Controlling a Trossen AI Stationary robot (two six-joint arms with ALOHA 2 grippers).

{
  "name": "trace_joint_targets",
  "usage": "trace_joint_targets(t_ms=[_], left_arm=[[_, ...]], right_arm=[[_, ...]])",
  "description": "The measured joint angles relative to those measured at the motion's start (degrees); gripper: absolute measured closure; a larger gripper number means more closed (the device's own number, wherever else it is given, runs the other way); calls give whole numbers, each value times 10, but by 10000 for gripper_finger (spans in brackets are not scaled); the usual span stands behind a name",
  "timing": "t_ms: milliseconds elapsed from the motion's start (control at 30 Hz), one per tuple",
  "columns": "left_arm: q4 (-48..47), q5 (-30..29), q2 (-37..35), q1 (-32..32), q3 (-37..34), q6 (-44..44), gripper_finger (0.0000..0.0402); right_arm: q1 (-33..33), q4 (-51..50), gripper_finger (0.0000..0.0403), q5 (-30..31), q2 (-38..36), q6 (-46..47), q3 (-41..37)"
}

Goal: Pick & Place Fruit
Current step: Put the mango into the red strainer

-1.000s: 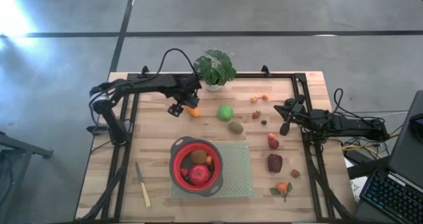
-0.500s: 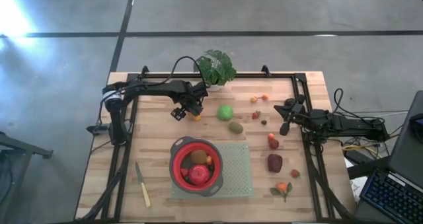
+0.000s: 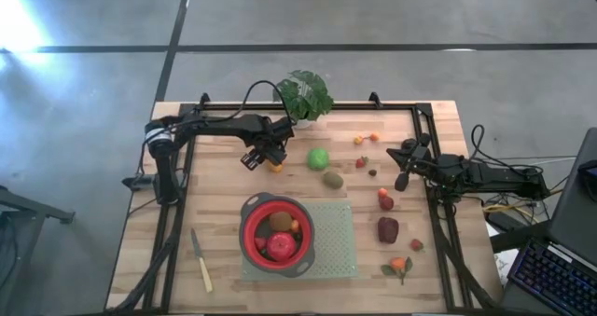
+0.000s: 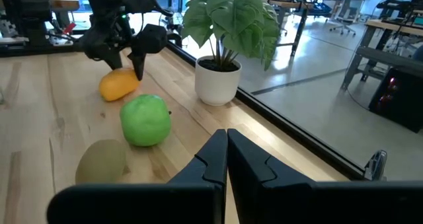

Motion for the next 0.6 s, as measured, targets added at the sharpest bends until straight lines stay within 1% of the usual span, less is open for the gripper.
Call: trace_joint_targets(t_ms=[100,200,300,400,533,600], left_arm=[[0,0,0,0,0,-3,218],[0,-2,0,-1,0,-19,211],[-12,-3,-1,-4,8,-59,206],[-46,-3,-3,-5,40,-102,209],[-122,2,-10,-5,105,-179,213],[-170,19,-18,-5,141,-218,212]], right_arm=[[0,0,394,0,0,0,0],[0,0,394,0,0,-1,0],[0,0,394,0,0,0,0],[0,0,394,0,0,0,0],[0,0,394,0,0,0,0],[0,0,394,0,0,-1,0]])
